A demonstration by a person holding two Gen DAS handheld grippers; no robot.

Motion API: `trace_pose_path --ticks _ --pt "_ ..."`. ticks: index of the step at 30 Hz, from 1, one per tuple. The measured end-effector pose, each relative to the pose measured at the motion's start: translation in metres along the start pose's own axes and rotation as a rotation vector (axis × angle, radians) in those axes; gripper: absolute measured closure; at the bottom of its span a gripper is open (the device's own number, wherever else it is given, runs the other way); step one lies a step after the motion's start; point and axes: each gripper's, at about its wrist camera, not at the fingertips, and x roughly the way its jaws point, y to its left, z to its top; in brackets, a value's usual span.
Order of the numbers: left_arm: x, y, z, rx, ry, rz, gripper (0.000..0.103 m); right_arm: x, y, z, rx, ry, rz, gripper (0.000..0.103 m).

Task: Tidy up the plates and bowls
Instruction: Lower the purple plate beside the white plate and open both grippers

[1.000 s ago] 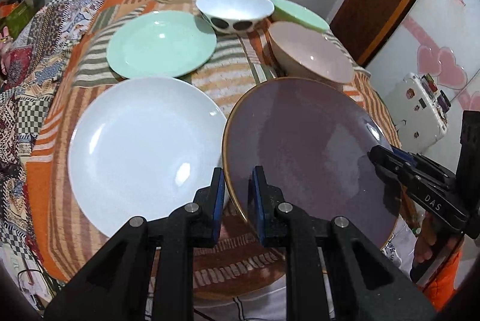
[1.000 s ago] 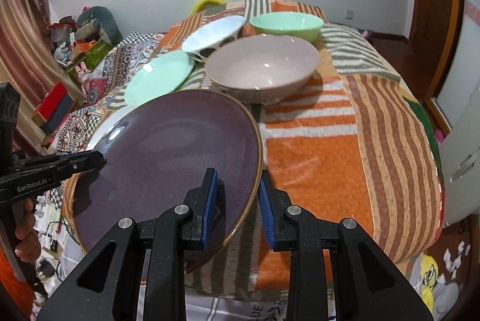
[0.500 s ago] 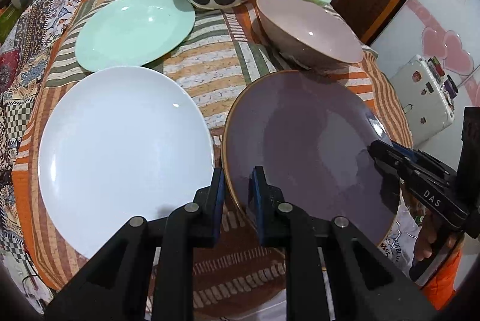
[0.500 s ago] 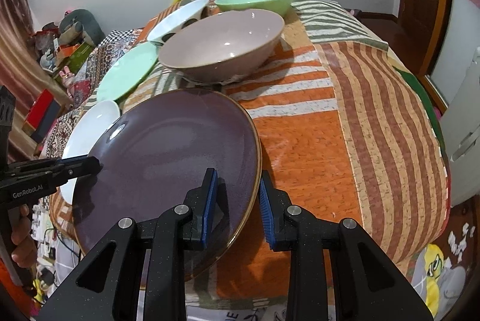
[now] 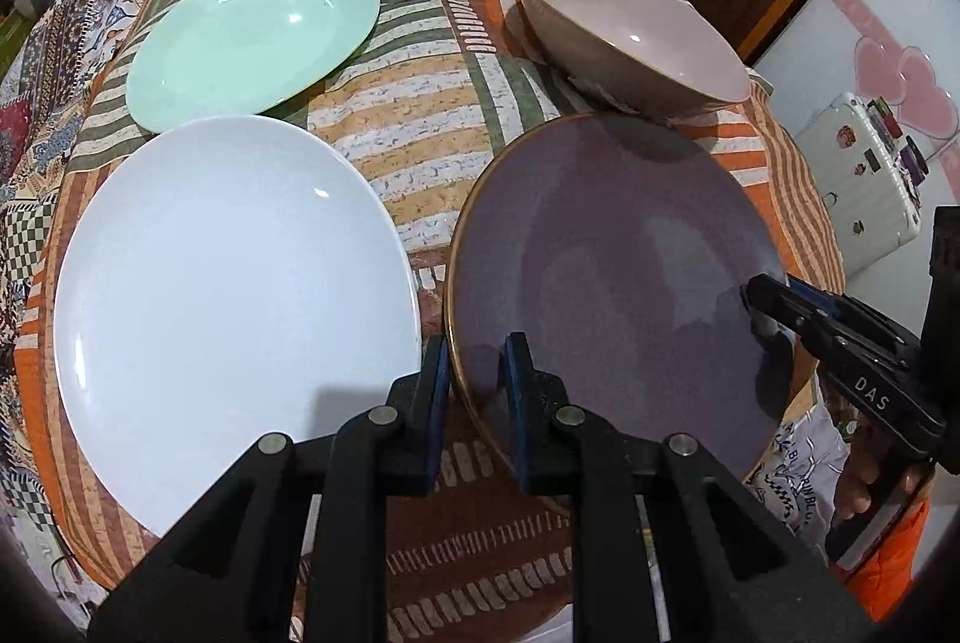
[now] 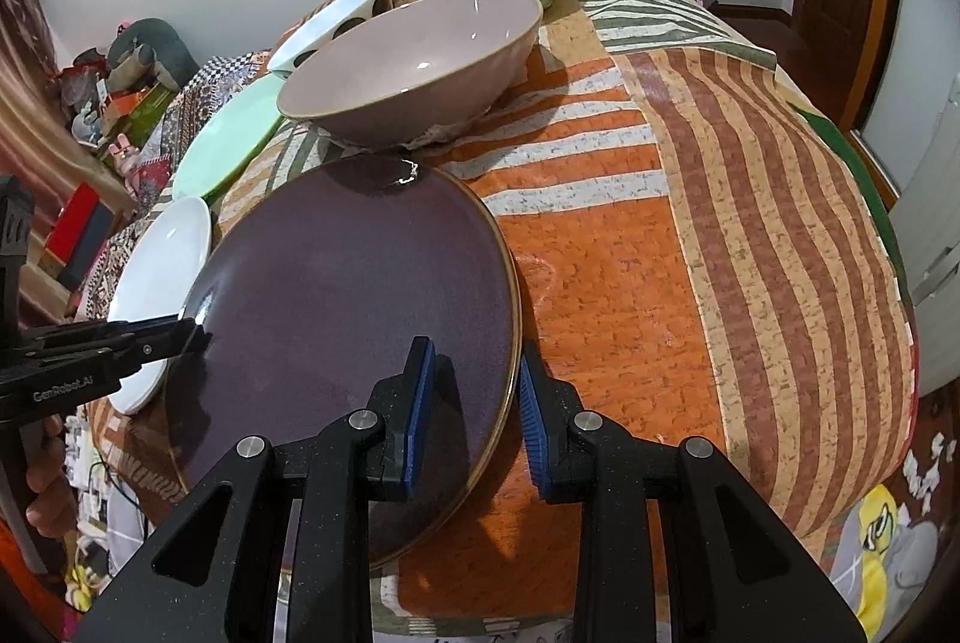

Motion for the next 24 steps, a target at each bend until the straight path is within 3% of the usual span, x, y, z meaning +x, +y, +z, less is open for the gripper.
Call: trace_pose_path --ticks 10,18,21,23,24 --pt "-0.008 0.000 -0.003 -0.026 -0.007 -0.012 0.086 -0.017 0.003 0.002 -0.032 -0.034 -0.025 0.073" --pt "-0.052 -0.009 -0.010 0.019 -0.115 0.000 0.081 -0.046 0.016 0.005 -0.058 -0.096 -0.018 0.066" --pt "-0.072 -0.008 -0.013 0.018 -0.164 0.012 0.070 -0.053 0.026 0.008 -0.070 -0.120 -0.014 0.060" --pt "-0.087 -0.007 -0.015 0.000 -0.204 0.013 0.056 -0.060 0.033 0.009 -0.078 -0.142 -0.012 0.055" --pt "-0.092 -0.006 -0.015 -0.005 -0.223 0.013 0.055 -0.062 0.036 0.010 -0.081 -0.151 -0.011 0.052"
